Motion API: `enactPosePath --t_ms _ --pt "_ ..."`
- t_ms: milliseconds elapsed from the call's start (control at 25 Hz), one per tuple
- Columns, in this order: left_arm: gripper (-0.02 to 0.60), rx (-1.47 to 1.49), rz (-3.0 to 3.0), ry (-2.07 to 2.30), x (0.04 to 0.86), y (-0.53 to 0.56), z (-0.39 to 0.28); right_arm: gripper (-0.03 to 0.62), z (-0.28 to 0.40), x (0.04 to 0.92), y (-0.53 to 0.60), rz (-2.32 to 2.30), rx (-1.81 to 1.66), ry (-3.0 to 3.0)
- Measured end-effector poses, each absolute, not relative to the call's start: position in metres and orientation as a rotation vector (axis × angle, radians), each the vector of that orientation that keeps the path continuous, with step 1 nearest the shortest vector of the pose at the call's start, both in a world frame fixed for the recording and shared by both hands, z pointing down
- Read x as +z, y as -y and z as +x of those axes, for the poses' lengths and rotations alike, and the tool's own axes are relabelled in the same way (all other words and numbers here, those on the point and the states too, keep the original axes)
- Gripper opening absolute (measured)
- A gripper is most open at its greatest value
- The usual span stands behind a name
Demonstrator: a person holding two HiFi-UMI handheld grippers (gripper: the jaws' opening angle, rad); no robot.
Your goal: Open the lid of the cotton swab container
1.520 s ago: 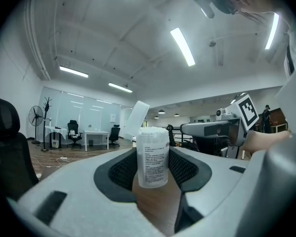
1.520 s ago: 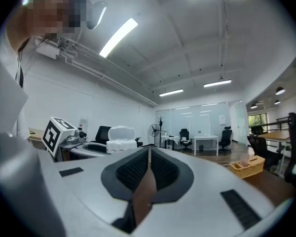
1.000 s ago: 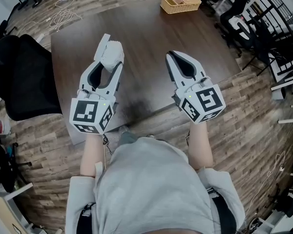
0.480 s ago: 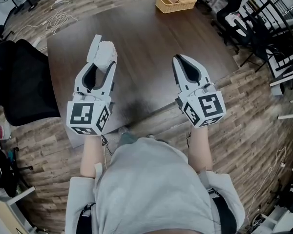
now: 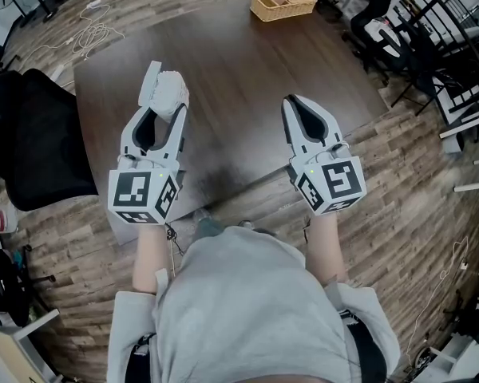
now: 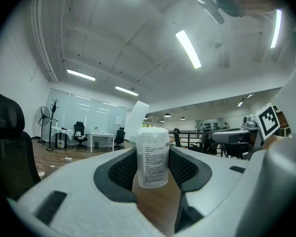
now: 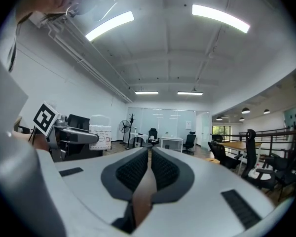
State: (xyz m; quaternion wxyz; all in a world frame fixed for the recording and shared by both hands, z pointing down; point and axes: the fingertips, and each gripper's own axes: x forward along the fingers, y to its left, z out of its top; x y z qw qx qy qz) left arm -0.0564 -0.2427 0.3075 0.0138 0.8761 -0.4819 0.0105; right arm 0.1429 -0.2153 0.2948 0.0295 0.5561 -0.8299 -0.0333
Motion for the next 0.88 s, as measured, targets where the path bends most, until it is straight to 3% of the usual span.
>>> enactPosePath --t_ms 880 --pt "0.19 0.033 2.721 1.516 0.3053 0.2425 -0.0599 0.025 0.1428 0.2872 0.2132 1.767 -0.115 2.567"
